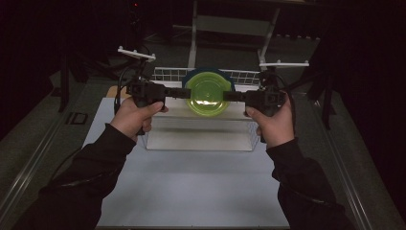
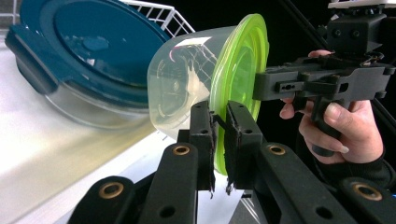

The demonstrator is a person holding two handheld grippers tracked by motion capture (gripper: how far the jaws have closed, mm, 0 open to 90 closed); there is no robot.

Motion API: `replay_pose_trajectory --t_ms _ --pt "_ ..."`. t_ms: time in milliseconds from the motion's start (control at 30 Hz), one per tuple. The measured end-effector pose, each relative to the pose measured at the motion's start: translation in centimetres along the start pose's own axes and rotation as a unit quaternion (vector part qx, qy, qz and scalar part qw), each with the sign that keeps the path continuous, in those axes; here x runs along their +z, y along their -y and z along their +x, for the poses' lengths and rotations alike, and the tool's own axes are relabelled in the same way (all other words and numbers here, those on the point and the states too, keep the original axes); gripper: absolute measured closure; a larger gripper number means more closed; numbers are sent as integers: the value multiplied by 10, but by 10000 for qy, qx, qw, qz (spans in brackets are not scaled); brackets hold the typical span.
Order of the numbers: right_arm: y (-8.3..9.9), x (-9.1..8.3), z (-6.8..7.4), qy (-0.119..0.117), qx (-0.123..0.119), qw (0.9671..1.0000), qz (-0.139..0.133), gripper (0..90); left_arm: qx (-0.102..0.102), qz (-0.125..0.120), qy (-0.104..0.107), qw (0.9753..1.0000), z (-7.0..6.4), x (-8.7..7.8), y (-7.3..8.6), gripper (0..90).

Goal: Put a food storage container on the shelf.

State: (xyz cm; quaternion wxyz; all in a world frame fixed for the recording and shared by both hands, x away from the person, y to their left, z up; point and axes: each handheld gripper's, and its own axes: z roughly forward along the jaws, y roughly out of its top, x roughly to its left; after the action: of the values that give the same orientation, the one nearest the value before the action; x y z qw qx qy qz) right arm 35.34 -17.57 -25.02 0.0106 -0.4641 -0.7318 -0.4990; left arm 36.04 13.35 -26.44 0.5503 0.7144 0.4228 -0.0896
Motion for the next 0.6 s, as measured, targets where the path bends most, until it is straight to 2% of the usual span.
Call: replay_pose_trajectory --t_ms 200,400,500,567,600 --pt "-17 4 -8 129 100 9998 -70 807 -93 -64 -2 9999 9 8 -17 815" --pt "-31 12 -15 297 185 9994 -20 805 -257 -88 -38 9996 18 15 -28 816" --pt "-37 14 -17 374 221 9991 -28 804 -244 -70 -116 9996 20 19 -34 815" --pt "-40 15 -19 384 276 9989 8 804 -358 -32 -69 9993 23 20 -38 814" --pt "-42 16 -21 372 315 9988 29 803 -347 -15 -75 9994 23 20 -39 814"
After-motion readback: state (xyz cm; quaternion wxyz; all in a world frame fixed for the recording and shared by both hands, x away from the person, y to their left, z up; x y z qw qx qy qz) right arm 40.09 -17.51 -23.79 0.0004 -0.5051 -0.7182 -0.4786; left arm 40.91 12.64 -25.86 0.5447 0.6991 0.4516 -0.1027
